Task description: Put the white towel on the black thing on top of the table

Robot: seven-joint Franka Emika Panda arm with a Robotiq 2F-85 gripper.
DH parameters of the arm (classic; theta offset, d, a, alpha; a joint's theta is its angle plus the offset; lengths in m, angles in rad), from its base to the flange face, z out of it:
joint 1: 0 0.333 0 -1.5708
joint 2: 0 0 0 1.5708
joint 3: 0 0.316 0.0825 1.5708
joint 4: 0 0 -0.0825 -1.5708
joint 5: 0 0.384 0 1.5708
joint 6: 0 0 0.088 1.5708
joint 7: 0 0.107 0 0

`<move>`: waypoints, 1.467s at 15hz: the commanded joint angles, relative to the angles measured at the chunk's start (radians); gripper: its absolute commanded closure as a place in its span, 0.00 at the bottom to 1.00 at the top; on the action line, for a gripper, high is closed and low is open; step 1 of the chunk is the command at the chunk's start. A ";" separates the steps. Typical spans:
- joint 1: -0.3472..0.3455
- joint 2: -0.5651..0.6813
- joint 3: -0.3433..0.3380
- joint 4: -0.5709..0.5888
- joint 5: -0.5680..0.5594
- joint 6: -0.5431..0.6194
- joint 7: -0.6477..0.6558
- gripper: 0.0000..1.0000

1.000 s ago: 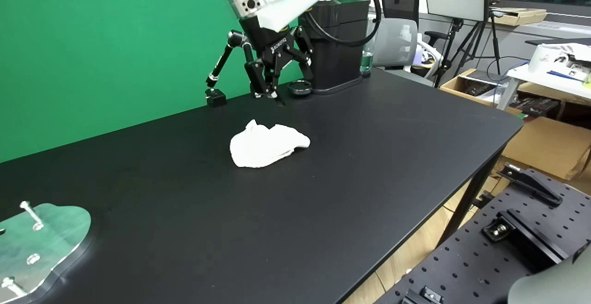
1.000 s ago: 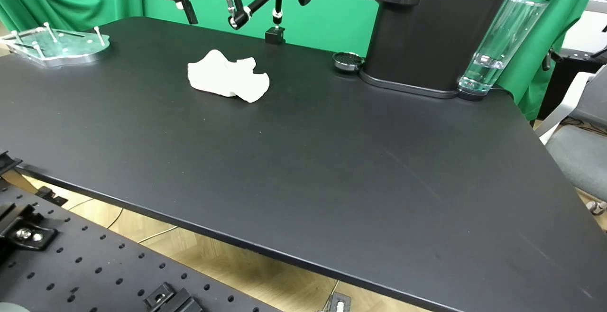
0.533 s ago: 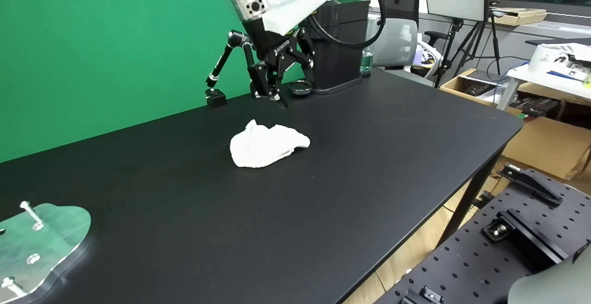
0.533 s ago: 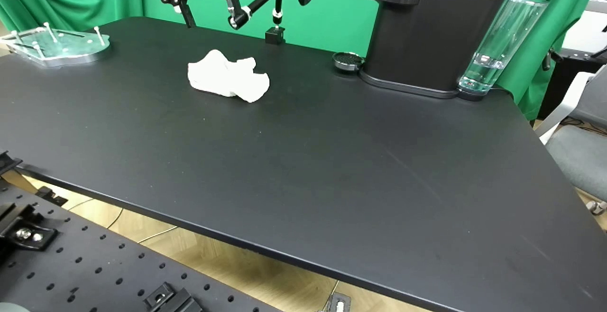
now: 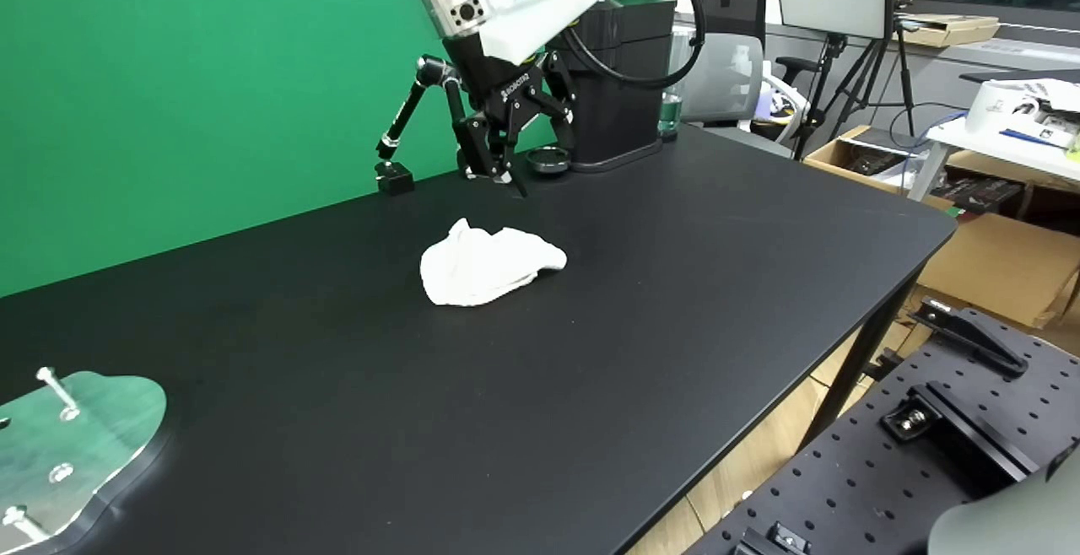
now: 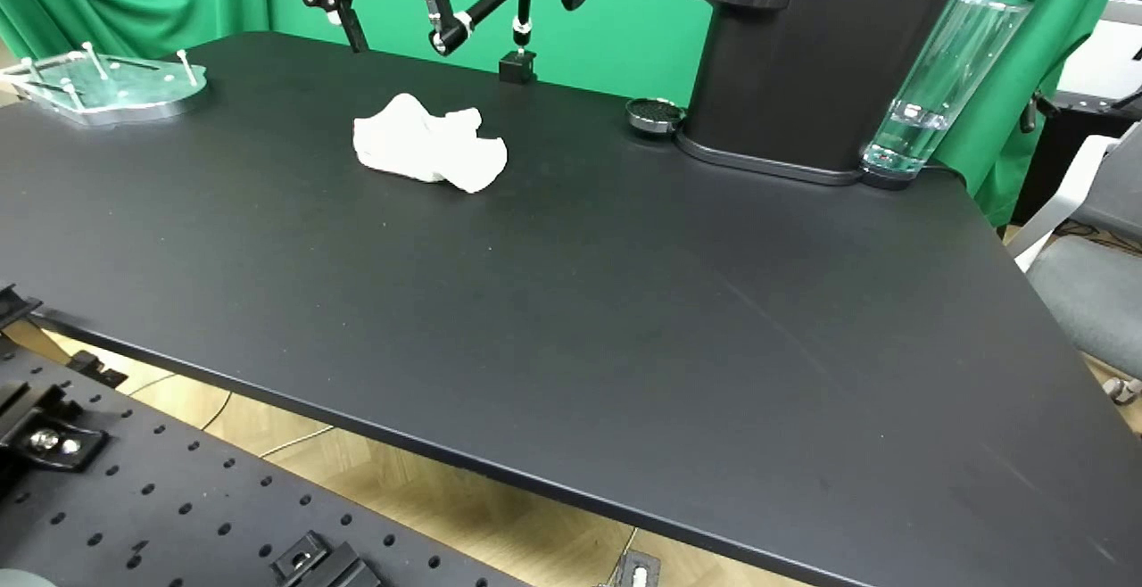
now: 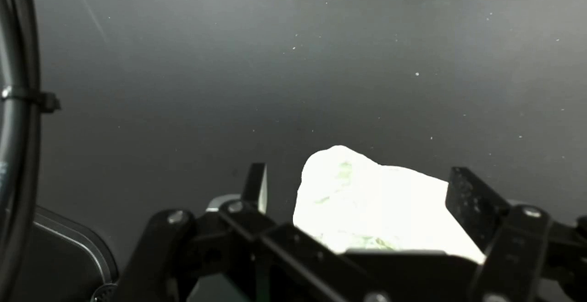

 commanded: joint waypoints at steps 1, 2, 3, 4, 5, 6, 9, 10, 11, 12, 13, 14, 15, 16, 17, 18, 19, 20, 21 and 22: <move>-0.005 -0.003 0.007 -0.027 -0.059 0.111 0.043 0.00; -0.003 0.000 0.004 -0.036 -0.087 0.173 0.053 0.00; -0.005 0.008 0.001 -0.047 -0.103 0.256 0.062 0.00; -0.009 0.017 0.000 -0.057 -0.093 0.329 0.066 0.00; -0.013 0.031 -0.003 -0.065 -0.077 0.399 0.064 0.00; -0.016 0.044 -0.005 -0.074 -0.057 0.459 0.050 0.00; -0.031 0.086 -0.003 -0.100 0.042 0.589 0.000 0.00; -0.035 0.099 -0.007 -0.106 0.067 0.618 -0.013 0.00; -0.038 0.111 -0.011 -0.113 0.089 0.642 -0.021 0.00; -0.041 0.122 -0.016 -0.119 0.110 0.660 -0.029 0.00; -0.039 0.133 -0.026 -0.123 0.119 0.674 -0.031 0.00; -0.038 0.145 -0.035 -0.124 0.128 0.682 -0.034 0.00; -0.036 0.155 -0.045 -0.125 0.132 0.690 -0.036 0.00; -0.033 0.168 -0.054 -0.124 0.136 0.695 -0.035 0.00; -0.029 0.178 -0.062 -0.121 0.138 0.693 -0.035 0.00; -0.028 0.190 -0.067 -0.117 0.140 0.691 -0.037 0.00; -0.024 0.199 -0.073 -0.114 0.138 0.690 -0.037 0.00; -0.023 0.208 -0.074 -0.112 0.138 0.689 -0.041 0.00; -0.021 0.215 -0.077 -0.110 0.138 0.690 -0.041 0.25; -0.019 0.220 -0.078 -0.108 0.139 0.689 -0.043 0.25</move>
